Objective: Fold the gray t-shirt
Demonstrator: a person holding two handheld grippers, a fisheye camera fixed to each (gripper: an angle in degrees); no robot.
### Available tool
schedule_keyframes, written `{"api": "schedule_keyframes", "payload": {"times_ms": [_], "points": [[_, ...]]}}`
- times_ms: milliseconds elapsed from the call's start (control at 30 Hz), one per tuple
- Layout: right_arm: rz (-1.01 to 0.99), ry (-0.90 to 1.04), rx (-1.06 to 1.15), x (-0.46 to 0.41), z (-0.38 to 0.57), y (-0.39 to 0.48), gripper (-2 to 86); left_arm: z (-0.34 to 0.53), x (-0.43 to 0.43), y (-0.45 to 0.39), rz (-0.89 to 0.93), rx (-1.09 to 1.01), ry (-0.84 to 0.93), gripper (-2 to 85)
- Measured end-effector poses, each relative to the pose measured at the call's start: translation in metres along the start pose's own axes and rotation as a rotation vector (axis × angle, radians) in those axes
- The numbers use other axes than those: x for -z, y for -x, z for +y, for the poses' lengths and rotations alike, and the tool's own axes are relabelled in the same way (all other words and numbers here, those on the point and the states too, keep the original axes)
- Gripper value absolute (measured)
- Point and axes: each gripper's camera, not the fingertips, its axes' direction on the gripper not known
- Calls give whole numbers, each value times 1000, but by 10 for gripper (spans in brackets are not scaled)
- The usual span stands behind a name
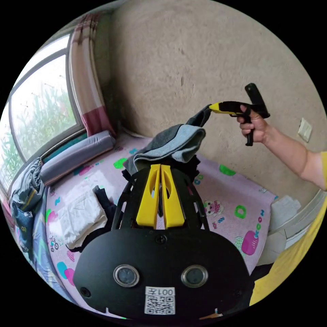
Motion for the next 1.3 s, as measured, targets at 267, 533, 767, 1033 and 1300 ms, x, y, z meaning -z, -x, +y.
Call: {"api": "schedule_keyframes", "payload": {"times_ms": [267,533,767,1033,1300], "points": [[-234,-56,152,20,-41,99,1,44,205,12,-34,10,-209,-15],[-357,92,327,-40,-46,224,0,122,371,33,-51,98,-236,-15],[-514,229,380,-168,-28,323,0,224,492,67,-236,174,-76,-15],[-635,284,379,-343,-46,451,0,284,634,153,-442,308,-59,-15],[-741,222,391,-365,-69,473,0,239,724,165,-620,93,-2,-16]]}}
